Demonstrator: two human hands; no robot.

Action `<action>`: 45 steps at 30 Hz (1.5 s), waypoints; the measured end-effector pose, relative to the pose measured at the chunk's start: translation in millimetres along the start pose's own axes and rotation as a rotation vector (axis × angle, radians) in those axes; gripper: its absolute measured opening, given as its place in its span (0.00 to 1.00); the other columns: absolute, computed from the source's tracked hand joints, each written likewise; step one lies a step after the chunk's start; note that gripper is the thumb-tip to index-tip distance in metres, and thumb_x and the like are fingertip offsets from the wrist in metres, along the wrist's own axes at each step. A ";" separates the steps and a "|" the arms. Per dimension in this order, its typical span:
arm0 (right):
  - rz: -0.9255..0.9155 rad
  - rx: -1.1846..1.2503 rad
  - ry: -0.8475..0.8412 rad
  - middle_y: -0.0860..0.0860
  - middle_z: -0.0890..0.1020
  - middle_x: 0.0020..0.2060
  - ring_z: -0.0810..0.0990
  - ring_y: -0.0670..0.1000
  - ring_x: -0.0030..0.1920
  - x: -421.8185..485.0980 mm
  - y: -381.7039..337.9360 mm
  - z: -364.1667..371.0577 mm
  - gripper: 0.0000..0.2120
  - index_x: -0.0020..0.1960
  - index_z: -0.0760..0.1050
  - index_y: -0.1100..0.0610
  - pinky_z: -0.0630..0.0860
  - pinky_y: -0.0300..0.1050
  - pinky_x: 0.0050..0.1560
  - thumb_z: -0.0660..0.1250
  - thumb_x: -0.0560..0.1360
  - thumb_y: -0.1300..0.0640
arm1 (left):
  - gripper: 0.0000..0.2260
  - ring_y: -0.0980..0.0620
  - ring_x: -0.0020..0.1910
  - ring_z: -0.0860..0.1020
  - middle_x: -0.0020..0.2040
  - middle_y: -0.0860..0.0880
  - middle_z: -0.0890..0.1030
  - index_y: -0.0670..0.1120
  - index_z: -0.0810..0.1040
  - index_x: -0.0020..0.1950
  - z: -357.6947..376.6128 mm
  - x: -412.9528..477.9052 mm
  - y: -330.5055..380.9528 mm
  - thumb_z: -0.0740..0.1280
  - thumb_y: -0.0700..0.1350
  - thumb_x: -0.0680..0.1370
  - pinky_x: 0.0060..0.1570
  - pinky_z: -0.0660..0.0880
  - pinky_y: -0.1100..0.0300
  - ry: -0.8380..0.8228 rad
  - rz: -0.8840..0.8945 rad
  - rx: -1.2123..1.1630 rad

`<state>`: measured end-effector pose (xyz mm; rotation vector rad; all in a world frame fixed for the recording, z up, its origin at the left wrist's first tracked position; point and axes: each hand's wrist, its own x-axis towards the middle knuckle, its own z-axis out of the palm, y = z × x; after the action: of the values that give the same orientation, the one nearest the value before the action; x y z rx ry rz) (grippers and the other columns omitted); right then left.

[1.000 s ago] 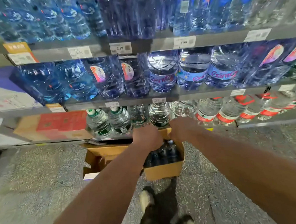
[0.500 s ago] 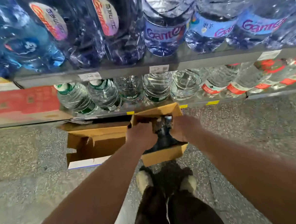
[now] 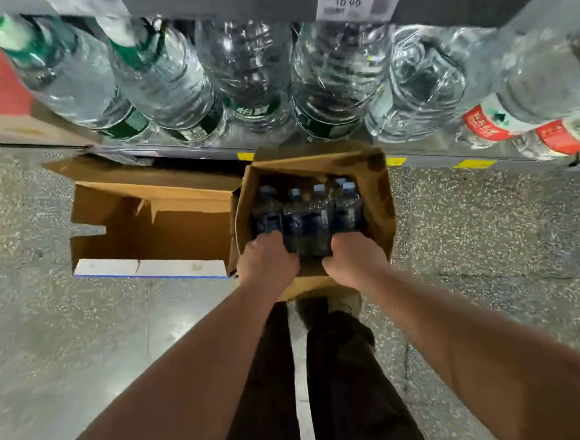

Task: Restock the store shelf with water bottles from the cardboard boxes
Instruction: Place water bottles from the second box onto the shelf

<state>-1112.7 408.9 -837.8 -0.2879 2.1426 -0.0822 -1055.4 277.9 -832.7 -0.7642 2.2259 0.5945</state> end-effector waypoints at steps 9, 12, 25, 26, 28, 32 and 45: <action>0.195 0.129 0.081 0.58 0.76 0.57 0.77 0.58 0.55 116.0 52.6 55.2 0.16 0.62 0.71 0.60 0.74 0.47 0.50 0.61 0.78 0.53 | 0.36 0.38 0.68 0.66 0.69 0.39 0.65 0.40 0.53 0.75 78.1 111.2 -16.5 0.67 0.53 0.75 0.65 0.65 0.48 -0.029 -0.324 -0.238; 0.185 0.298 0.100 0.61 0.77 0.57 0.76 0.60 0.56 147.5 69.5 73.0 0.14 0.62 0.72 0.63 0.73 0.49 0.54 0.61 0.78 0.59 | 0.32 0.40 0.66 0.68 0.67 0.40 0.69 0.40 0.60 0.72 103.5 133.9 -24.5 0.68 0.54 0.75 0.65 0.65 0.51 -0.045 -0.380 -0.323; 0.377 0.803 -0.008 0.52 0.76 0.56 0.74 0.54 0.57 215.9 95.8 103.6 0.18 0.64 0.73 0.59 0.68 0.41 0.47 0.68 0.75 0.62 | 0.44 0.45 0.68 0.68 0.69 0.45 0.69 0.46 0.57 0.74 140.2 165.4 -24.7 0.79 0.46 0.65 0.63 0.67 0.54 -0.061 -0.393 -0.737; 0.416 0.817 -0.019 0.54 0.76 0.54 0.75 0.54 0.54 218.3 95.7 102.8 0.17 0.62 0.74 0.60 0.68 0.42 0.46 0.68 0.74 0.64 | 0.46 0.45 0.69 0.67 0.70 0.45 0.67 0.47 0.54 0.75 142.1 166.4 -24.8 0.79 0.46 0.65 0.63 0.66 0.54 -0.063 -0.393 -0.743; 0.469 0.851 -0.024 0.56 0.78 0.53 0.75 0.54 0.50 222.6 95.7 101.1 0.15 0.60 0.74 0.61 0.70 0.43 0.46 0.68 0.73 0.65 | 0.48 0.44 0.70 0.65 0.72 0.45 0.65 0.48 0.50 0.76 144.7 168.4 -26.1 0.78 0.45 0.66 0.64 0.66 0.53 -0.072 -0.400 -0.748; 0.524 0.928 -0.002 0.55 0.78 0.55 0.76 0.52 0.51 219.7 91.6 98.0 0.19 0.63 0.73 0.60 0.72 0.44 0.46 0.69 0.72 0.62 | 0.48 0.42 0.70 0.65 0.73 0.44 0.63 0.48 0.49 0.77 140.6 172.9 -32.4 0.77 0.43 0.67 0.66 0.66 0.50 -0.125 -0.406 -0.764; 0.415 1.303 -0.232 0.52 0.78 0.34 0.78 0.52 0.38 116.4 53.7 48.7 0.05 0.34 0.74 0.57 0.75 0.46 0.43 0.66 0.65 0.66 | 0.38 0.47 0.49 0.77 0.53 0.46 0.76 0.46 0.63 0.66 83.4 117.9 -11.6 0.77 0.51 0.61 0.52 0.76 0.51 -0.205 -0.343 -0.734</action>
<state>-1143.5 436.0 -968.6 0.8482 1.4894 -1.0696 -1077.4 278.7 -975.9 -1.3406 1.6135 1.2689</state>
